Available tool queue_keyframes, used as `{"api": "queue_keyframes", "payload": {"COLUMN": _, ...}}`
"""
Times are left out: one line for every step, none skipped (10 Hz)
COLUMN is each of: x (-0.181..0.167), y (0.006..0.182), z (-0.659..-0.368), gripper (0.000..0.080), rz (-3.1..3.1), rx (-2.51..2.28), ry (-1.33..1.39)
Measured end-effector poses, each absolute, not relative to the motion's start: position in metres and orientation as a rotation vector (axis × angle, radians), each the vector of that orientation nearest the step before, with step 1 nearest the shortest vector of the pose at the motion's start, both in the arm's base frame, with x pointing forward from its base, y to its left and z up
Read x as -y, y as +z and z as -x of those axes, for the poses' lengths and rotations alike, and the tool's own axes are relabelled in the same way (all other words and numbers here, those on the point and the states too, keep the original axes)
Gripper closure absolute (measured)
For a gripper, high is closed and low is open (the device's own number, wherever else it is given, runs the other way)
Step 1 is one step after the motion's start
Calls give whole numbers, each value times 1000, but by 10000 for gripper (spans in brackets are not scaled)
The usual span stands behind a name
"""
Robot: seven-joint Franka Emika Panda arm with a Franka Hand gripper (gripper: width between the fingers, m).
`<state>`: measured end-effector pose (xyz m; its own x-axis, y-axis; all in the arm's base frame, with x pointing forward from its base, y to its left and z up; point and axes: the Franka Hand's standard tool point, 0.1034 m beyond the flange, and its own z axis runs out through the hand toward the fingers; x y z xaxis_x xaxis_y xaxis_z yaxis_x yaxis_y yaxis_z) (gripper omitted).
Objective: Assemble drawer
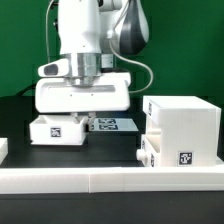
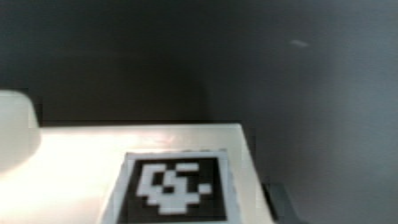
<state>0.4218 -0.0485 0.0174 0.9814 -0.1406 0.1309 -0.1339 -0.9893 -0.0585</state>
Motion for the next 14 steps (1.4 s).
{"api": "queue_keyframes", "payload": {"x": 38, "y": 22, "z": -429, "gripper": 757, "rz": 3072, "rx": -179, "ry": -202}}
{"api": "queue_keyframes", "payload": {"x": 29, "y": 28, "z": -437, "gripper": 757, "rz": 3062, "rx": -150, "ry": -182}}
{"api": "queue_keyframes", "payload": {"x": 24, "y": 35, "z": -450, "gripper": 757, "rz": 3052, "rx": -118, "ry": -179}}
{"api": "queue_keyframes", "payload": {"x": 22, "y": 40, "z": -460, "gripper": 757, "rz": 3046, "rx": -80, "ry": -178}}
{"api": "queue_keyframes", "payload": {"x": 17, "y": 44, "z": -467, "gripper": 757, "rz": 3042, "rx": -35, "ry": -171}}
{"api": "queue_keyframes", "payload": {"x": 18, "y": 42, "z": -467, "gripper": 757, "rz": 3044, "rx": -3, "ry": -173}}
{"api": "queue_keyframes", "payload": {"x": 18, "y": 41, "z": -466, "gripper": 757, "rz": 3044, "rx": -5, "ry": -169}}
{"api": "queue_keyframes", "payload": {"x": 18, "y": 41, "z": -466, "gripper": 757, "rz": 3048, "rx": 90, "ry": -172}}
{"api": "queue_keyframes", "payload": {"x": 19, "y": 41, "z": -466, "gripper": 757, "rz": 3045, "rx": 266, "ry": -177}}
{"api": "queue_keyframes", "payload": {"x": 21, "y": 40, "z": -467, "gripper": 757, "rz": 3031, "rx": 502, "ry": -184}}
{"api": "queue_keyframes", "payload": {"x": 19, "y": 42, "z": -473, "gripper": 757, "rz": 2994, "rx": 713, "ry": -155}}
{"api": "queue_keyframes", "payload": {"x": 18, "y": 44, "z": -479, "gripper": 757, "rz": 2953, "rx": 881, "ry": -128}}
{"api": "queue_keyframes", "payload": {"x": 17, "y": 45, "z": -484, "gripper": 757, "rz": 2909, "rx": 1022, "ry": -99}}
{"api": "queue_keyframes", "payload": {"x": 18, "y": 44, "z": -483, "gripper": 757, "rz": 2888, "rx": 1096, "ry": -111}}
